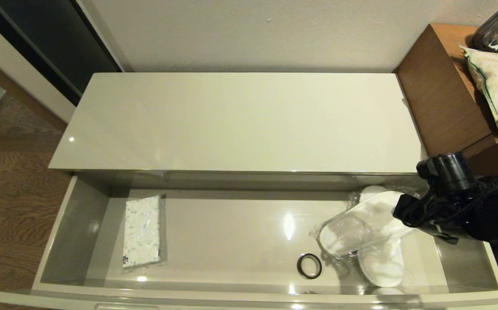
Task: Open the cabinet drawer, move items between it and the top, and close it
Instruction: Take out the disposable slippers from the drawer
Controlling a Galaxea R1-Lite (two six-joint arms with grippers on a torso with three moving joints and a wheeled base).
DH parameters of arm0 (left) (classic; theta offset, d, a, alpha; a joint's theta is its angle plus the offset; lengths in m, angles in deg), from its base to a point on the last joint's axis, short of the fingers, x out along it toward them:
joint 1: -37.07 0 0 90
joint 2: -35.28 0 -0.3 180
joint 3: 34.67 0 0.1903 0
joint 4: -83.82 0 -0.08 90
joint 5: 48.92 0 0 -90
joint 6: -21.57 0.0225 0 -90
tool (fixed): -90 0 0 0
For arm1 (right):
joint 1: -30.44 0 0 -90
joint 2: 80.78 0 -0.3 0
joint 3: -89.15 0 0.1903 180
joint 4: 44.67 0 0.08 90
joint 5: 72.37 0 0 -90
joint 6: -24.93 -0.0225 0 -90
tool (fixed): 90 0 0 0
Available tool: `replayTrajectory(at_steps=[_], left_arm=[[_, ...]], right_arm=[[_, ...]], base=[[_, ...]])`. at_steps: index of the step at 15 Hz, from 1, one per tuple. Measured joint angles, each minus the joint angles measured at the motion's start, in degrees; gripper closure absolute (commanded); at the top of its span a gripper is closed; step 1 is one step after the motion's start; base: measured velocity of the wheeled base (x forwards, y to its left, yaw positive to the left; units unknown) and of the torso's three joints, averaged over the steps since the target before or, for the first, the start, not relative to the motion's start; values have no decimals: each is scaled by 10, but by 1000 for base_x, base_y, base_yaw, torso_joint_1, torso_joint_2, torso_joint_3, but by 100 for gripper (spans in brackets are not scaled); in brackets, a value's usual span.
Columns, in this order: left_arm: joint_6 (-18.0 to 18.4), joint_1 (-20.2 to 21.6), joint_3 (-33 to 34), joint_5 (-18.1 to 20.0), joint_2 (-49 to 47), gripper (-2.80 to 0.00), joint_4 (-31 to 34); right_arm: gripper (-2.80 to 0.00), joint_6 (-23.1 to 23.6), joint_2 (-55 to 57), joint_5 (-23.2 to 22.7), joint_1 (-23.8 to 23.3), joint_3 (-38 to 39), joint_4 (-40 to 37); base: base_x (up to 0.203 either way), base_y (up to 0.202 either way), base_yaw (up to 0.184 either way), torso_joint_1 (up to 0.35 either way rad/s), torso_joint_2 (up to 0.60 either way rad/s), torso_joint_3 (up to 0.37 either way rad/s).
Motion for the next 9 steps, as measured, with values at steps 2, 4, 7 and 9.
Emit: replayTrajectory(at_steps=[2,4,7,9], left_arm=[[0,0,0,0,0,0,0],[0,0,0,0,0,0,0],[0,0,0,0,0,0,0],[0,0,0,0,0,0,0]], right_arm=[[-280,11,25,3,-21,15,44],[-280,29,45,1,-54,19,66],[-280,41,73,-2,-95,27,89],[-280,42,94,-9,-102,32,111]], base=[[0,0,0,0,0,0],[0,0,0,0,0,0],[0,0,0,0,0,0],[0,0,0,0,0,0]])
